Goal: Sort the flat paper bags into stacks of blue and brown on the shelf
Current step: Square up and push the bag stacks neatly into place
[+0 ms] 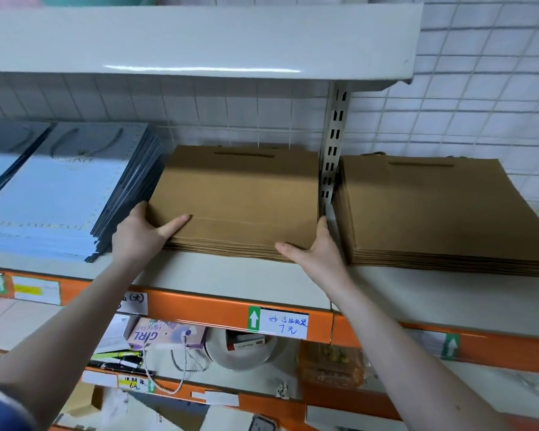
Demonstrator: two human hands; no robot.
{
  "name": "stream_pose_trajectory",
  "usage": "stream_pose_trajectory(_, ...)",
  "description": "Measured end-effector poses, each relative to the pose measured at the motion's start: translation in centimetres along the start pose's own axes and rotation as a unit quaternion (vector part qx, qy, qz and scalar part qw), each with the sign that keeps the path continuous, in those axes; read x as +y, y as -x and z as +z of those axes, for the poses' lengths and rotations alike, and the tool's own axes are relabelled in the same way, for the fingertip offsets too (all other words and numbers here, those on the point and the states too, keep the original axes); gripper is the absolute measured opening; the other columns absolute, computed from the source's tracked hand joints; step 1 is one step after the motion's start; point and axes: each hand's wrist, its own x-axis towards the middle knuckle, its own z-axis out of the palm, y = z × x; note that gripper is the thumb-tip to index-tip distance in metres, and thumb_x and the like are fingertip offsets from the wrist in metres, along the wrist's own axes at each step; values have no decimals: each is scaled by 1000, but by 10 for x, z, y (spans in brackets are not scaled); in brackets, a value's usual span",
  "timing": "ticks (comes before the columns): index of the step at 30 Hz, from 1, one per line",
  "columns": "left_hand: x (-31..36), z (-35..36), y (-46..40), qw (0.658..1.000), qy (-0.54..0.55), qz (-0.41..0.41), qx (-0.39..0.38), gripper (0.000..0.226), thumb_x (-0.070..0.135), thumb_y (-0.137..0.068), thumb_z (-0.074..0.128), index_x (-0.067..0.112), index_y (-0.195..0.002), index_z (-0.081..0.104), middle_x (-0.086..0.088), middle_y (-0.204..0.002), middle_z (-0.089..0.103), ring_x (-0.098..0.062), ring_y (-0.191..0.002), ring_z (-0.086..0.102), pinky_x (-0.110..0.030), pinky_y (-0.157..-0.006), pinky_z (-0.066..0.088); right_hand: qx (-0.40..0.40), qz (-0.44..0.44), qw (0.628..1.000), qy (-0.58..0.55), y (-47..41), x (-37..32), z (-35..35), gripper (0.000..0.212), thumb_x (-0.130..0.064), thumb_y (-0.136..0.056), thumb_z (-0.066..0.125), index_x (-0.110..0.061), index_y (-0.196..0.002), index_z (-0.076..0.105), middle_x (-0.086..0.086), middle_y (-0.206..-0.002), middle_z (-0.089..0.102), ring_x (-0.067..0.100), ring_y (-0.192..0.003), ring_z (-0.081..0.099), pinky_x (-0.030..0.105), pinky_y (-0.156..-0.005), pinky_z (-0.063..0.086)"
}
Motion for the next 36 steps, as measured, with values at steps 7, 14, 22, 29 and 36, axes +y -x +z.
stream_pose_trajectory(7, -5, -1, 0, 1000, 18, -10, -24, 88, 63, -73, 64, 13, -141, 36, -12, -139, 48, -36, -126, 45, -46, -102, 36, 2, 18, 999, -36, 0, -1, 2, 118, -40, -67, 82, -18, -152, 3, 1, -152, 32, 19, -137, 33, 41, -113, 31)
stream_pose_trajectory(14, -7, -2, 1, 999, 22, -13, -30, 92, 66, -69, 64, 14, -140, 37, -12, -139, 49, -36, -125, 45, -48, -103, 37, 17, 26, 999, -39, 5, -2, 8, 124, -49, -54, 82, -19, -151, 10, 1, -150, 35, 21, -134, 38, 43, -110, 36)
stream_pose_trajectory(22, -6, -3, 11, 999, 30, -15, -13, 90, 63, -69, 68, 15, -139, 39, -11, -138, 49, -35, -127, 44, -47, -103, 34, 22, 28, 999, -35, 8, -1, 4, 121, -51, -50, 80, -20, -149, 17, -1, -146, 41, 21, -132, 42, 43, -107, 39)
stream_pose_trajectory(29, -3, 1, 10, 999, 32, -21, -5, 88, 59, -71, 69, 14, -140, 38, -11, -140, 48, -35, -128, 43, -47, -105, 33, 13, 30, 998, -50, 2, 2, 1, 115, -36, -72, 80, -18, -152, -1, 1, -156, 22, 20, -141, 27, 39, -114, 28)
stream_pose_trajectory(36, 3, 5, 4, 999, 38, -23, -25, 88, 61, -73, 66, 13, -141, 35, -10, -140, 47, -34, -127, 44, -45, -103, 35, 5, 32, 998, -55, -9, -3, -3, 107, -37, -81, 71, -14, -152, -6, 3, -158, 16, 21, -142, 23, 34, -114, 23)
